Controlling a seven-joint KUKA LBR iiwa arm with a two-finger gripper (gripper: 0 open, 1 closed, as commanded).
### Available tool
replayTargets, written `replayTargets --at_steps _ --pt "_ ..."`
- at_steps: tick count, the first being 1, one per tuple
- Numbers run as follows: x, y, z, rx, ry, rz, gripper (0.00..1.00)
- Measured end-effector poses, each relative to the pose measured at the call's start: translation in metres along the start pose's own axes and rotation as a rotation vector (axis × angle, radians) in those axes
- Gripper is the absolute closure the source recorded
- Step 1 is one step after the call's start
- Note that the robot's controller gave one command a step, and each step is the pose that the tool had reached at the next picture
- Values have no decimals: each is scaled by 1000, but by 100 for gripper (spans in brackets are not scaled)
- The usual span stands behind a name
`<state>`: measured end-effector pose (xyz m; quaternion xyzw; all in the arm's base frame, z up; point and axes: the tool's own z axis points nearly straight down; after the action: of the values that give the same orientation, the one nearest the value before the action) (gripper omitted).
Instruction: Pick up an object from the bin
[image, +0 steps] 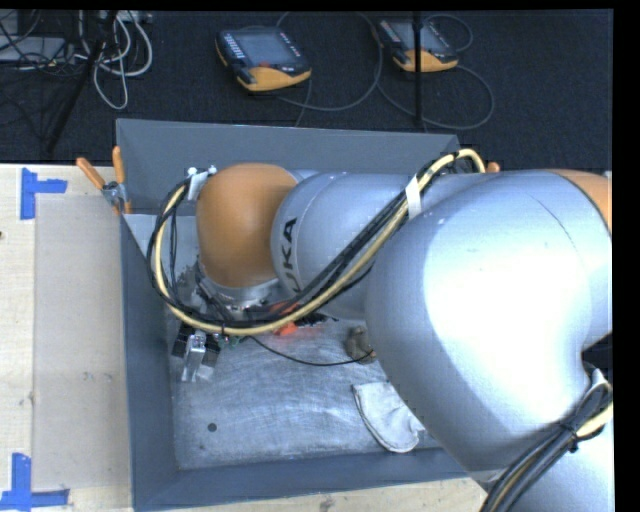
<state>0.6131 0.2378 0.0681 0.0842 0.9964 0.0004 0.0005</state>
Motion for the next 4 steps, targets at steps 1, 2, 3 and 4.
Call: replayTargets --at_steps 1,2,3,4 --pt "-7 -3 -6 -8 0 147 100" --pt "-7 -3 -6 -8 0 147 100" --pt "-7 -4 -9 -6 0 147 100" --pt "-6 -6 -20 1 4 147 100"
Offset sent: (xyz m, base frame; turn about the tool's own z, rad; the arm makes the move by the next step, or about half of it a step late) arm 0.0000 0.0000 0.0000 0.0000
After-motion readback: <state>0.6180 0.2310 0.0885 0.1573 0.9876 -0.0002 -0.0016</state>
